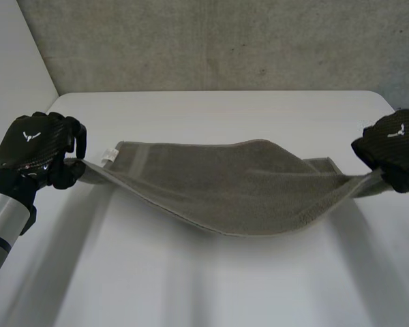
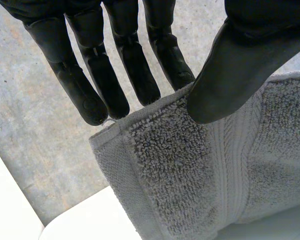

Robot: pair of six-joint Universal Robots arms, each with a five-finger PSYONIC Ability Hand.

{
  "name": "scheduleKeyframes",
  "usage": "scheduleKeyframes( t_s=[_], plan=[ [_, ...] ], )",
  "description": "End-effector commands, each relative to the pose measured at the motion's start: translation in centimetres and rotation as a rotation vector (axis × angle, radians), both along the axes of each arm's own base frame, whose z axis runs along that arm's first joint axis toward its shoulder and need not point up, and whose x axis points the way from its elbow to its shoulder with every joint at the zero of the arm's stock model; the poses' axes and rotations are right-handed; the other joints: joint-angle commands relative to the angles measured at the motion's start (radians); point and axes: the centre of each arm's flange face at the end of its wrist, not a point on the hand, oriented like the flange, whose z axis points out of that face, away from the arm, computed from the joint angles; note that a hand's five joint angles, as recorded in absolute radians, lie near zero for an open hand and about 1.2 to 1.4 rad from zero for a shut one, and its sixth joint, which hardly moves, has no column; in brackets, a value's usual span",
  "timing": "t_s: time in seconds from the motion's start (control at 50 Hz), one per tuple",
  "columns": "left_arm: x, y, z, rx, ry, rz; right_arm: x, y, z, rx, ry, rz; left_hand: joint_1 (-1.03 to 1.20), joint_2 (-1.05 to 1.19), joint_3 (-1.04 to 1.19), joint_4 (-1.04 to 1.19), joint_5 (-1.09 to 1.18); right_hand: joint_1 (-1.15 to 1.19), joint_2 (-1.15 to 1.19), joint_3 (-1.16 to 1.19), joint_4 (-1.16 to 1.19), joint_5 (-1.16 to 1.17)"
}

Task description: Fold the towel.

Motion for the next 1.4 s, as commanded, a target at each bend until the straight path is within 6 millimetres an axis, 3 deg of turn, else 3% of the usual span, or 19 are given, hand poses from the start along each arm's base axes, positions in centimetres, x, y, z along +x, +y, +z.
scheduleKeyframes(
  t_s=[0.02,0.04,0.06,0.08,0.1,0.14,0.16,0.26,0.38,0.42,0.5,0.62,0.8,1.06,1.08,1.1,1.12,1.14,1.4],
  plan=[
    [0.6,-3.0,-1.0,0.023,-0.006,0.011,0.1,-2.8,-2.4,0.068,0.021,0.015,0.038,0.041,0.019,0.04,0.032,0.059,0.06,0.056,0.056,0.056],
    [0.6,-3.0,-1.1,0.023,-0.006,0.011,0.1,-4.1,-3.2,0.074,0.024,0.011,0.038,0.041,0.019,0.04,0.032,0.059,0.06,0.056,0.056,0.056],
    [0.3,-4.1,-1.5,0.026,-0.011,0.007,0.1,-4.1,-3.2,0.074,0.024,0.011,0.038,0.041,0.019,0.04,0.032,0.059,0.06,0.056,0.056,0.056],
    [0.0,-5.1,-1.8,0.022,-0.012,0.002,0.1,-5.4,-3.7,0.071,0.028,0.005,0.038,0.041,0.019,0.04,0.032,0.059,0.06,0.056,0.056,0.056],
    [0.0,-5.2,-1.8,0.022,-0.012,0.002,0.1,-5.4,-3.7,0.071,0.028,0.005,0.038,0.041,0.019,0.04,0.032,0.059,0.06,0.056,0.056,0.056],
    [-0.8,-7.4,-2.6,0.035,-0.012,-0.012,0.2,-7.8,-5.1,0.082,0.041,-0.01,0.038,0.041,0.019,0.04,0.032,0.059,0.06,0.056,0.056,0.056],
    [-0.8,-7.4,-2.6,0.035,-0.012,-0.012,0.2,-7.9,-5.1,0.082,0.041,-0.01,0.038,0.041,0.019,0.04,0.032,0.059,0.06,0.056,0.056,0.056],
    [-2.5,-11.9,-5.0,0.065,-0.015,-0.035,2.5,-11.8,-7.8,0.076,0.075,-0.029,0.038,0.041,0.019,0.04,0.032,0.059,0.06,0.056,0.056,0.056],
    [-3.6,-14.5,-6.7,0.088,-0.018,0.003,3.9,-14.9,-9.9,0.073,-0.015,-0.077,0.038,0.041,0.019,0.04,0.032,0.059,0.06,0.056,0.056,0.056],
    [-4.0,-16.1,-7.8,0.099,-0.02,0.032,4.5,-15.4,-10.3,0.064,-0.037,-0.08,0.038,0.041,0.019,0.04,0.032,0.059,0.06,0.056,0.056,0.056],
    [-4.7,-17.0,-8.5,0.111,-0.023,0.039,5.8,-16.2,-10.3,0.01,-0.082,-0.073,0.038,0.041,0.019,0.04,0.032,0.059,0.06,0.056,0.056,0.056],
    [-5.7,-18.1,-8.8,0.093,-0.02,0.028,6.0,-17.8,-10.6,-0.07,-0.092,-0.098,0.038,0.041,0.019,0.04,0.032,0.059,0.06,0.056,0.056,0.056],
    [-6.2,-20.5,-9.2,0.045,-0.008,0.074,6.7,-19.5,-12.7,-0.102,-0.073,-0.126,0.038,0.041,0.019,0.04,0.032,0.059,0.06,0.056,0.056,0.056],
    [-6.6,-21.0,-10.7,0.06,-0.007,0.083,6.8,-20.6,-14.7,-0.102,-0.067,-0.148,0.027,0.029,0.008,0.029,0.02,0.059,0.06,0.056,0.056,0.056],
    [-6.6,-20.9,-10.6,0.059,-0.008,0.079,6.7,-20.7,-14.9,-0.104,-0.062,-0.157,-0.278,-0.276,-0.298,-0.277,-0.285,0.059,0.06,0.056,0.056,0.056],
    [-6.6,-20.9,-10.6,0.059,-0.008,0.078,6.7,-20.7,-14.9,-0.104,-0.062,-0.157,-0.281,-0.279,-0.301,-0.28,-0.288,0.059,0.06,0.056,0.056,0.056],
    [-6.6,-20.6,-10.6,0.073,-0.014,0.072,6.7,-20.8,-15.1,-0.1,-0.059,-0.162,-0.598,-0.596,-0.618,-0.596,-0.605,0.059,0.06,0.056,0.056,0.056],
    [-6.8,-20.1,-10.5,0.101,-0.024,0.065,6.7,-20.8,-15.3,-0.097,-0.058,-0.164,-0.732,-0.73,-0.752,-0.73,-0.739,0.059,0.06,0.056,0.056,0.056],
    [-5.7,-16.0,-10.1,0.408,-0.185,0.019,6.7,-20.1,-15.9,-0.054,-0.055,-0.166,-0.813,-0.81,-0.832,-0.811,-0.819,0.059,0.06,0.056,0.056,0.056]
  ],
)
